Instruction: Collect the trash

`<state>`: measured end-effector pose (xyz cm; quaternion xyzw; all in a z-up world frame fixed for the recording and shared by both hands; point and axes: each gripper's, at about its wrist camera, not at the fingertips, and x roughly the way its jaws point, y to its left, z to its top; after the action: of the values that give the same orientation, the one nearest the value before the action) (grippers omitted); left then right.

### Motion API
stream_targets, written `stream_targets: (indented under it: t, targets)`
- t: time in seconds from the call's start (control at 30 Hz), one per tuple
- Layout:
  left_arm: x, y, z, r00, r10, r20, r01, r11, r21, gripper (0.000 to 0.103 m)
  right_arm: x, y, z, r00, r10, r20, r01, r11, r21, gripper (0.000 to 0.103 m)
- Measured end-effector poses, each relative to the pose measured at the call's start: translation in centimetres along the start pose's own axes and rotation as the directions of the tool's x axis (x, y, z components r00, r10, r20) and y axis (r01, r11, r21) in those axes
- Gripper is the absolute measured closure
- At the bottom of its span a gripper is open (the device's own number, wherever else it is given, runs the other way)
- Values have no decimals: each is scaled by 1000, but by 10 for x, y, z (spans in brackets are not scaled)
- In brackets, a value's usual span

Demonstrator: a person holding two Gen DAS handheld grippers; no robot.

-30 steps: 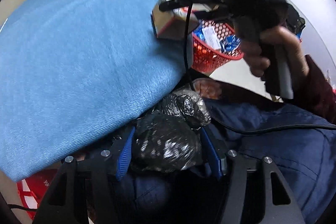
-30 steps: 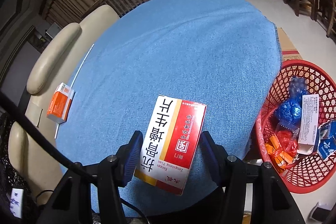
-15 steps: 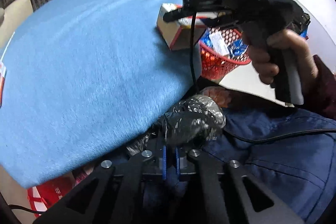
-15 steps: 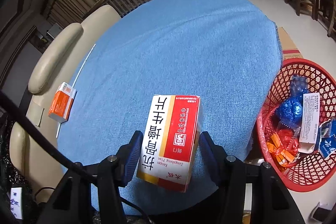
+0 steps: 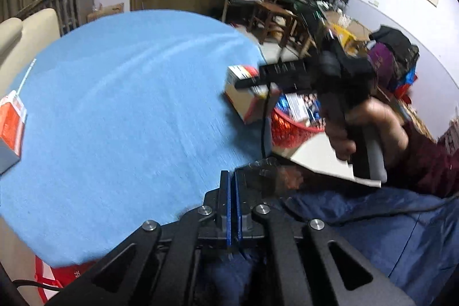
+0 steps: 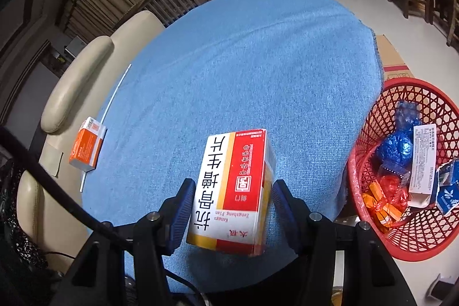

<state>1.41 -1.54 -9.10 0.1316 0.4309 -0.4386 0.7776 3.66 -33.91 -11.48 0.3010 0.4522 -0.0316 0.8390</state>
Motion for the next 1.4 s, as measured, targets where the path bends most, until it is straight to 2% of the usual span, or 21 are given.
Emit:
stream_targets:
  t: [0.13, 0.23, 0.27, 0.33, 0.37, 0.4, 0.57, 0.7, 0.83, 0.93, 0.97, 1.03, 1.07, 1.13, 1.3, 1.4]
  targets:
    - [-5, 13, 16, 998, 51, 33, -51, 999, -14, 100, 2, 2, -1, 1000, -3, -4, 2, 1000, -3, 44]
    - [-2, 19, 18, 1000, 2, 1, -2, 1000, -26, 100, 3, 2, -2, 1000, -1, -7, 1, 1000, -3, 44]
    - [2, 18, 17, 1000, -12, -14, 11, 999, -32, 97, 3, 2, -1, 1000, 0, -8, 0, 1000, -1, 44]
    - [3, 21, 9, 997, -54, -56, 51, 997, -57, 79, 4, 2, -1, 1000, 2, -10, -2, 1000, 3, 44]
    - [5, 22, 4, 994, -74, -74, 69, 995, -72, 58, 4, 2, -1, 1000, 3, -12, -3, 1000, 4, 44]
    - [8, 23, -2, 991, -90, -96, 81, 993, -89, 44, 4, 2, 0, 1000, 3, -12, -3, 1000, 5, 44]
    - [22, 21, -24, 976, -127, -175, 102, 984, -146, 42, 5, 1, 1, 1000, 3, -16, -3, 1000, 7, 44]
    - [37, 19, -40, 965, -118, -234, 80, 983, -166, 41, 5, 0, 0, 1000, 5, -18, -4, 1000, 10, 44]
    - [42, 13, -48, 962, -97, -255, 63, 988, -141, 41, 6, 0, 0, 1000, 4, -19, -4, 1000, 9, 44]
    - [44, 4, -49, 963, -83, -258, 60, 994, -96, 48, 6, 0, 0, 1000, 4, -19, -4, 1000, 8, 44]
    - [45, 1, -49, 960, -85, -266, 65, 995, -82, 61, 6, 0, 0, 1000, 3, -19, -3, 1000, 7, 44]
    - [53, -5, -50, 957, -73, -282, 58, 997, -60, 68, 6, -1, 0, 1000, 2, -18, -2, 1000, 6, 44]
    - [55, -8, -50, 957, -66, -282, 54, 997, -48, 74, 6, -1, -1, 1000, 2, -18, -2, 1000, 5, 44]
    - [53, -10, -50, 961, -70, -268, 62, 997, -38, 95, 6, -1, -1, 1000, 3, -17, -3, 1000, 5, 44]
    - [34, -18, -44, 977, -76, -199, 78, 997, 3, 98, 5, 1, -1, 1000, 9, -13, -9, 1000, -4, 45]
    - [22, -18, -37, 982, -93, -163, 92, 996, -15, 100, 3, 2, -1, 1000, 15, -8, -15, 1000, -6, 45]
